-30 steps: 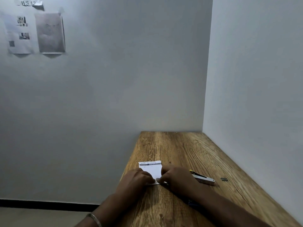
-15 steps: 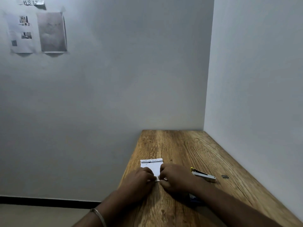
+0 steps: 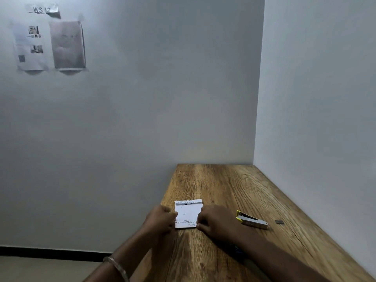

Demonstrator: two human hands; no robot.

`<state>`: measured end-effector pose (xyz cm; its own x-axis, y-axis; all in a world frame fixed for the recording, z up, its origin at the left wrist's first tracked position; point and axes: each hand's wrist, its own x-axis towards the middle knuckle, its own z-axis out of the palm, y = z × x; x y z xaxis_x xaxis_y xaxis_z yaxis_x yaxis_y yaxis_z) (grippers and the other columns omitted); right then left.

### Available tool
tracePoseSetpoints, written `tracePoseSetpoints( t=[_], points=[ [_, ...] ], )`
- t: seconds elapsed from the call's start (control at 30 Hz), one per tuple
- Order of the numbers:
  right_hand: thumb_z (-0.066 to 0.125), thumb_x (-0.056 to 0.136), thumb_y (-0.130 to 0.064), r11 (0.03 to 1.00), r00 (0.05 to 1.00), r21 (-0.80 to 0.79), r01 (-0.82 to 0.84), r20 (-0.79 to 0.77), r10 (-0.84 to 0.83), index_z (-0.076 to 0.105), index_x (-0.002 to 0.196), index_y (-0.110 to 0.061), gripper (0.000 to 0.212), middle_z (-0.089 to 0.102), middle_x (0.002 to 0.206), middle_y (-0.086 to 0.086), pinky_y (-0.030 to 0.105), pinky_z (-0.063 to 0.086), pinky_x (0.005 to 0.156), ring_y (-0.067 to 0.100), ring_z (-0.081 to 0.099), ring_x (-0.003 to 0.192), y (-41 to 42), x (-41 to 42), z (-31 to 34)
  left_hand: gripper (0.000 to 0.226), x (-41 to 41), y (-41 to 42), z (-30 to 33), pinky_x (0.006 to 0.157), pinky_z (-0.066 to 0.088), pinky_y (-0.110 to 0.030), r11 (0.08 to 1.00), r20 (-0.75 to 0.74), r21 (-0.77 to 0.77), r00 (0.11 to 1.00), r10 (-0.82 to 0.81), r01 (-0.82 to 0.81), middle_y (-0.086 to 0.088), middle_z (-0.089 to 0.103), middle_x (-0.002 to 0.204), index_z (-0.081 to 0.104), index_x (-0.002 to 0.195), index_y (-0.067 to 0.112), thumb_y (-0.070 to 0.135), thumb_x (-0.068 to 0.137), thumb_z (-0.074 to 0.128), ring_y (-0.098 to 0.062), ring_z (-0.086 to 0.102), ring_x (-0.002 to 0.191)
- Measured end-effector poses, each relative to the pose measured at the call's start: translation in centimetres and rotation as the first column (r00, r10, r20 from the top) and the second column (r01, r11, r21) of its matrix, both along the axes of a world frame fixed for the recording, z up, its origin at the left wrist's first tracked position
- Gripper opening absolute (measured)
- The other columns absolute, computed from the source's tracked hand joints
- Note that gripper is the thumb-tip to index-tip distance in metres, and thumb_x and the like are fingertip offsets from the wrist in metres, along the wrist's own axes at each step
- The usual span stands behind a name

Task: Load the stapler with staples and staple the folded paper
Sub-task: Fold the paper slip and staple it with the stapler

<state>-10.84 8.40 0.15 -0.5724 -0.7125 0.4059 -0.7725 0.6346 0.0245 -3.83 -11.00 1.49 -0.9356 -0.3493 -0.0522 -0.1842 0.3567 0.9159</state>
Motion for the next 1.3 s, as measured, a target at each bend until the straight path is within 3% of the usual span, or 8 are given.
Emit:
tracePoseSetpoints(
  t=[0.07,0.17,0.27,0.57,0.87,1.03,1.17,1.3],
  points=[
    [0.059,0.096,-0.038,1.0,1.0,-0.003,-0.001,0.003,0.001,0.072,0.109,-0.018,0.027,0.069,0.107,0.002,0.027,0.036,0.071,0.017,0.062,0.097,0.0,0.1,0.0,0.011,0.0,0.4,0.9,0.053,0.05,-0.026,0.984,0.073,0.177,0.997,-0.014,0.001,-0.008,0.067,0.069,0.06,0.092,0.001,0.011,0.094,0.063,-0.013,0.061,0.056],
    [0.059,0.096,-0.038,1.0,1.0,-0.005,-0.004,0.012,0.004,0.072,0.109,-0.017,0.027,0.069,0.107,0.001,0.026,0.034,0.071,0.017,0.062,0.096,0.1,0.2,0.1,0.033,-0.2,0.7,1.3,0.058,0.057,-0.03,0.916,0.132,0.399,0.991,-0.014,-0.04,-0.017,0.073,0.094,0.051,0.117,-0.006,0.007,0.091,0.067,-0.02,0.069,0.073],
    [0.06,0.096,-0.038,1.0,1.0,-0.005,-0.002,0.02,0.002,0.072,0.11,-0.017,0.028,0.069,0.107,0.002,0.026,0.036,0.07,0.017,0.062,0.096,0.2,0.3,0.2,0.044,-0.3,0.8,1.4,0.052,0.055,-0.027,0.856,0.144,0.515,0.989,-0.028,-0.051,-0.021,0.067,0.103,0.049,0.126,-0.011,0.002,0.088,0.068,-0.021,0.064,0.069],
    [0.058,0.096,-0.04,1.0,0.999,0.006,0.017,0.038,-0.017,0.074,0.107,-0.017,0.03,0.069,0.106,0.001,0.032,0.045,0.074,0.019,0.063,0.096,0.4,0.9,0.5,0.029,-0.9,1.5,0.7,0.049,0.057,-0.031,0.896,0.195,0.443,0.974,-0.117,0.019,-0.014,0.076,0.072,0.064,0.107,-0.005,0.012,0.086,0.074,-0.02,0.073,0.059],
    [0.064,0.094,-0.032,0.999,0.992,-0.054,-0.002,0.126,0.009,0.076,0.112,-0.018,0.026,0.075,0.11,0.0,0.03,0.051,0.085,0.015,0.066,0.1,1.0,0.6,0.9,0.017,-2.0,1.1,0.0,0.044,0.056,-0.027,0.903,0.23,0.43,0.97,-0.085,-0.023,-0.021,0.075,0.073,0.057,0.096,-0.007,-0.005,0.085,0.069,-0.023,0.075,0.062],
    [0.065,0.093,-0.042,0.957,0.98,-0.226,0.18,0.124,-0.155,0.068,0.126,-0.024,0.038,0.068,0.128,-0.004,0.029,0.049,0.099,0.011,0.061,0.116,5.3,-0.6,1.7,0.022,-2.1,1.1,-0.4,0.044,0.055,-0.026,0.897,0.206,0.442,0.974,-0.098,-0.003,-0.022,0.076,0.077,0.058,0.105,-0.009,-0.003,0.086,0.068,-0.022,0.074,0.06],
    [0.064,0.087,-0.059,0.924,0.892,-0.02,0.382,0.268,-0.363,0.056,0.137,-0.022,0.063,0.058,0.135,-0.001,0.031,0.047,0.099,0.015,0.054,0.122,9.5,-1.7,1.5,0.024,-2.3,1.2,-0.6,0.044,0.056,-0.027,0.888,0.161,0.46,0.982,-0.103,0.018,-0.02,0.077,0.079,0.058,0.107,-0.009,-0.001,0.088,0.068,-0.022,0.074,0.061],
    [0.067,0.089,-0.05,0.926,0.879,0.011,0.376,0.312,-0.361,0.064,0.118,-0.022,0.04,0.06,0.115,-0.002,0.026,0.047,0.086,0.011,0.055,0.101,10.8,-2.1,0.3,0.025,-2.4,1.3,-0.8,0.043,0.055,-0.026,0.879,0.123,0.476,0.988,-0.088,0.019,-0.021,0.076,0.083,0.059,0.108,-0.01,0.0,0.088,0.068,-0.022,0.074,0.059]
  ],
)
